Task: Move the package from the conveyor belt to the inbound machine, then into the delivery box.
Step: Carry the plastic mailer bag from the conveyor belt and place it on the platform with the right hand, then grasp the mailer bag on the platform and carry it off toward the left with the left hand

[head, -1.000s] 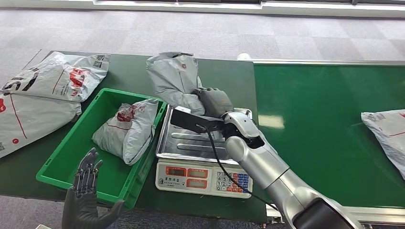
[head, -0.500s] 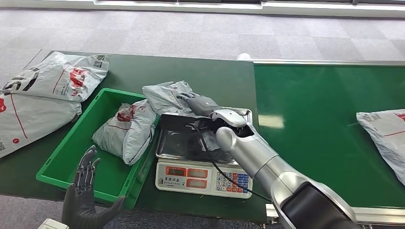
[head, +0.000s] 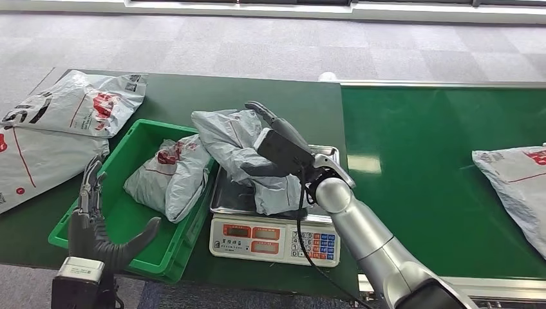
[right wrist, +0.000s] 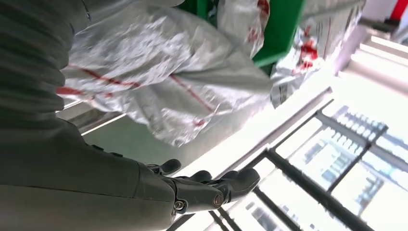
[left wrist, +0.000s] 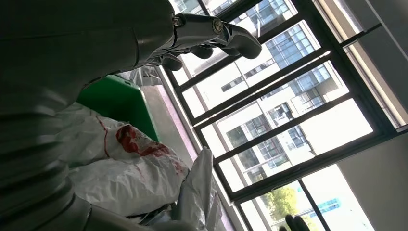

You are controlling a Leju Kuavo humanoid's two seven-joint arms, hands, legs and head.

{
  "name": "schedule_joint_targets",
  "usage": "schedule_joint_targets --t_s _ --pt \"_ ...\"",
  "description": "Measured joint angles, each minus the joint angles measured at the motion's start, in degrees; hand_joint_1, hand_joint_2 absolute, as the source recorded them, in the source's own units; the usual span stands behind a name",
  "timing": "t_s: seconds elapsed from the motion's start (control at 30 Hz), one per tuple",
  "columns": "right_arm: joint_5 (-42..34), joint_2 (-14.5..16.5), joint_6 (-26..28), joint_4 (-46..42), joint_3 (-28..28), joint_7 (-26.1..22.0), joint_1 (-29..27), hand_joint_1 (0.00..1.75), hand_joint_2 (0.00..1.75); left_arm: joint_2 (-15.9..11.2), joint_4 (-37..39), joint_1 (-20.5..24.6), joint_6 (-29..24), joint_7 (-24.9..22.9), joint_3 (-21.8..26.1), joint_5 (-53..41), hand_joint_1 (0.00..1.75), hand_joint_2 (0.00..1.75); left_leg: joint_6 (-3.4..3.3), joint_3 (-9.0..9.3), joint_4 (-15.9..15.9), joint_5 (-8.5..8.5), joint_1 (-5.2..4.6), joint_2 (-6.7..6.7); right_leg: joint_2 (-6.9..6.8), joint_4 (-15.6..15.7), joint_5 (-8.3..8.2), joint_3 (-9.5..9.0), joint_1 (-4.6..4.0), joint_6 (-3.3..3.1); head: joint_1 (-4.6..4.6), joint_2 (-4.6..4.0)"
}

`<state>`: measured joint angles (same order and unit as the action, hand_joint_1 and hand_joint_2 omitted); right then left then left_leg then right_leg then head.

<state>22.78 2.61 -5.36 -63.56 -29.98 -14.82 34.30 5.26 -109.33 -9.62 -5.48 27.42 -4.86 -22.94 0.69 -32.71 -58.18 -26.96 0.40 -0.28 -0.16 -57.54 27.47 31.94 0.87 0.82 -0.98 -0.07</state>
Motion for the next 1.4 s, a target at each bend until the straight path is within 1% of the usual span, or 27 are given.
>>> schedule_joint_targets --t_s 0.1,0.17,0.2,0.23,0.3,0.33,0.37,0.4,0.47,0.6,0.67,0.73,0.77,0.83,0.93,1.0,1.13,1.2,1.3,1.4 --pt "2.71 -2.44 4.66 -7.21 3.08 2.14 -6.38 0.0 1.75 -1.65 1.29 3.86 -2.0 -3.45 -2.39 -2.67 0.0 1.75 0.0 -0.02 -0.04 0.0 0.0 -0.05 -0.04 0.04 -0.01 0.05 0.0 0.01 0.0 0.0" --pt "5.19 -4.2 8.13 -12.02 5.86 3.65 -11.65 0.0 1.75 -2.76 2.67 6.9 -2.95 -7.49 -4.61 -5.64 0.0 1.75 -0.01 -0.06 -0.05 0.0 0.0 -0.13 -0.14 0.06 0.0 0.0 0.0 0.02 0.0 0.0" --pt "5.52 -4.97 11.37 -14.58 7.7 2.84 -14.78 0.0 1.75 -3.25 3.55 8.47 -3.24 -10.27 -6.01 -7.89 0.0 1.75 -0.01 -0.09 -0.05 -0.01 -0.01 -0.21 -0.22 0.07 0.01 -0.05 0.0 0.03 0.0 0.0" --pt "4.94 -5.49 15.48 -16.95 9.71 0.74 -18.1 0.0 1.75 -3.66 4.41 9.85 -3.33 -13.17 -7.41 -10.32 0.0 1.75 -0.02 -0.13 -0.05 -0.01 -0.01 -0.3 -0.31 0.07 0.02 -0.08 0.01 0.05 0.01 0.0" --pt "0.66 -5.67 25.91 -21.79 14.43 -7.1 -24.48 0.0 1.75 -4.14 6.33 11.9 -2.86 -18.68 -10.32 -15.1 0.0 1.75 -0.04 -0.23 -0.05 -0.03 -0.02 -0.36 -0.36 0.07 0.03 0.0 0.02 0.07 0.01 0.0" --pt "-1.65 -5.54 29.93 -23.89 16.44 -10.7 -27.15 0.0 1.75 -4.23 7.29 12.69 -2.6 -20.43 -11.63 -16.74 0.0 1.75 -0.06 -0.28 -0.05 -0.04 -0.02 -0.32 -0.33 0.07 0.03 0.05 0.02 0.07 0.02 0.0" --pt "-3.59 -5.41 32.99 -26.07 18.21 -13.56 -29.54 0.0 1.75 -4.25 8.33 13.53 -2.45 -21.7 -12.94 -17.99 0.0 1.75 -0.07 -0.32 -0.05 -0.06 -0.03 -0.24 -0.25 0.06 0.03 0.11 0.02 0.07 0.02 0.0" --pt "-4.72 -5.37 34.71 -27.94 19.4 -15.02 -31.57 0.0 1.75 -4.25 9.28 14.36 -2.46 -22.35 -14.11 -18.69 0.0 1.75 -0.07 -0.34 -0.04 -0.08 -0.03 -0.14 -0.15 0.06 0.03 0.15 0.02 0.07 0.02 0.0" --pt "-5.52 -5.36 36.31 -30.83 20.79 -15.72 -34.47 0.0 1.75 -4.26 10.74 15.74 -2.61 -23.03 -15.97 -19.21 0.0 1.75 -0.08 -0.34 -0.04 -0.11 -0.03 0.04 0.02 0.06 0.02 0.21 0.02 0.07 0.02 0.0" --pt "-6.15 -5.37 37.99 -33.86 22.01 -15.81 -37.03 0.0 1.75 -4.31 12.4 17.19 -2.68 -23.61 -17.92 -19.48 0.0 1.75 -0.06 -0.31 -0.03 -0.09 -0.02 0.15 0.14 0.05 0.01 0.28 -0.03 0.06 0.01 0.0" --pt "-7.94 -5.2 40.43 -35.2 22.62 -18.3 -38.24 0.0 1.75 -4.27 13.43 18.14 -1.7 -24.82 -18.72 -20.57 0.0 1.75 -0.06 -0.28 -0.03 -0.05 -0.01 0.11 0.09 0.05 0.0 0.28 -0.03 0.06 0.0 0.0" --pt "-10.06 -4.27 43.54 -37.74 23.71 -22.17 -40.21 0.0 1.75 -3.81 15.78 20.08 0.61 -27.12 -19.88 -22.75 0.0 1.75 -0.1 -0.3 -0.04 -0.02 -0.01 -0.02 -0.05 0.05 0.01 0.28 -0.02 0.06 0.0 0.0" --pt "-10.71 -3.44 44.49 -39.6 24.51 -23.6 -41.38 0.0 1.75 -3.27 17.69 21.42 1.81 -28.28 -20.66 -23.89 0.0 1.75 -0.11 -0.33 -0.04 0.0 -0.01 -0.08 -0.12 0.04 0.01 0.28 -0.01 0.06 0.01 0.0" --pt "-11.62 -1.41 45.23 -43.76 26.13 -24.94 -43.63 0.0 1.75 -1.48 22.93 24.57 3.83 -30.16 -22.64 -25.87 0.0 1.75 -0.12 -0.38 -0.03 0.01 -0.01 -0.1 -0.14 0.03 -0.01 0.23 0.0 0.08 0.02 0.0" --pt "-12.46 0.74 45.36 -47.71 27.28 -25.11 -46.14 0.0 1.75 1.2 30.01 28.17 4.91 -31.43 -25.24 -27.07 0.0 1.75 -0.13 -0.39 -0.04 0.0 -0.04 0.12 0.11 0.03 -0.08 0.27 0.04 0.14 0.02 0.0" --pt "-12.61 1.57 45.38 -49.32 27.75 -25.16 -47.14 0.0 1.75 2.29 32.88 29.54 4.92 -31.66 -26.12 -27.27 0.0 1.75 -0.14 -0.39 -0.04 0.0 -0.06 0.23 0.22 0.04 -0.12 0.33 0.07 0.16 0.02 0.0" --pt "-12.9 2.22 45.38 -50.59 28.28 -25.21 -47.96 0.0 1.75 4.13 37.8 31.78 6.16 -32.38 -27.61 -27.61 0.0 1.75 -0.15 -0.38 -0.04 0.0 -0.08 0.21 0.22 0.05 -0.13 0.33 0.08 0.17 0.02 0.0" --pt "-13.94 2.35 45.38 -50.68 28.3 -25.21 -48.03 0.0 1.75 5.78 41.24 32.91 6.76 -32.51 -28.67 -27.6 0.0 1.75 -0.16 -0.39 -0.04 0.01 -0.08 0.2 0.22 0.05 -0.14 0.32 0.09 0.19 0.02 0.0" --pt "-15.52 2.54 45.35 -50.68 28.24 -25.21 -47.99 0.0 1.75 8.62 46.46 34.5 6.16 -32.83 -30.49 -28.19 0.0 1.75 -0.18 -0.41 -0.04 0.02 -0.1 0.17 0.21 0.04 -0.15 0.3 0.11 0.2 0.02 0.0" --pt "-15.51 2.86 45.32 -50.68 27.65 -25.22 -47.77 0.0 1.75 11.01 50.77 35.84 4.92 -34.58 -32.15 -29.66 0.0 1.75 -0.19 -0.42 -0.04 0.02 -0.11 0.17 0.21 0.04 -0.16 0.31 0.11 0.21 0.02 0.0"
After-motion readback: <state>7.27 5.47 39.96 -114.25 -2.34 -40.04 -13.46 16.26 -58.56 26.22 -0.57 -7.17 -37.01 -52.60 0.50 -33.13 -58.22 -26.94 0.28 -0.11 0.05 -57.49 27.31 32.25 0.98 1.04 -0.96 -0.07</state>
